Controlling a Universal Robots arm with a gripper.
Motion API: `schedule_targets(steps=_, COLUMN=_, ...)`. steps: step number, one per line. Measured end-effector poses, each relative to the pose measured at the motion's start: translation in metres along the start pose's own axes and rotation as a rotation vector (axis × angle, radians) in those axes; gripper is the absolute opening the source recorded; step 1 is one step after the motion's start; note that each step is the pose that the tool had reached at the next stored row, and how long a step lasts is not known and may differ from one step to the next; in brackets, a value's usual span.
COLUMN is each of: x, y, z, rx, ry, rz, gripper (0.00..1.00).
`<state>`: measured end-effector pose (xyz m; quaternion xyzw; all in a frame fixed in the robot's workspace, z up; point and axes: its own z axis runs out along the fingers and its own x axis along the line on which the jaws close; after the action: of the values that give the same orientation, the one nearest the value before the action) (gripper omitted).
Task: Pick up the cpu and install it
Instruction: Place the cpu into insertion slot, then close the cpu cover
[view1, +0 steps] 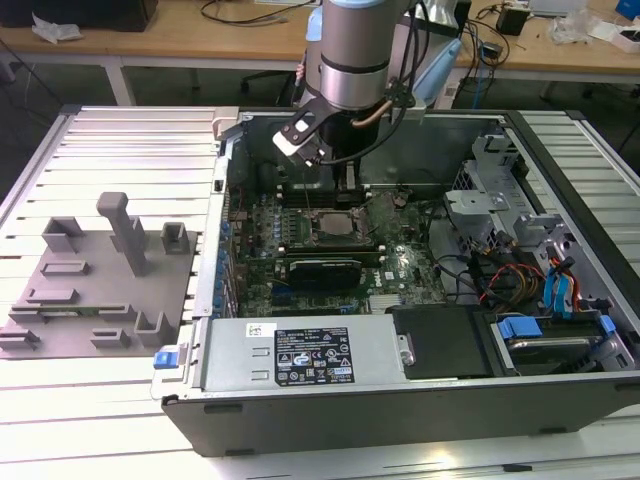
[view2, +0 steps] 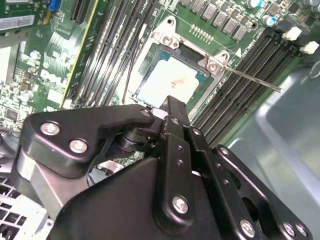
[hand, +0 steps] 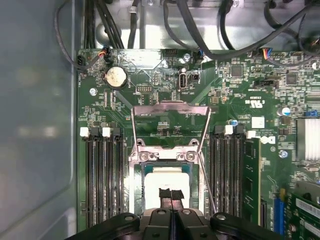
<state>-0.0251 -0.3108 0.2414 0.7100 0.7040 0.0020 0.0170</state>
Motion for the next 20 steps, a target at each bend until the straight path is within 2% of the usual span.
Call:
schedule_targets(steps=17, x=0.0, y=0.0, z=-0.0005, rx=0.0, ry=0.0011, rz=0.0, gripper=0.11)
schedule_targets(steps=20, x=-0.0001, y=0.0002, z=-0.0072, rx=-0.0001, ry=0.0012, rz=0.0, gripper=0.11)
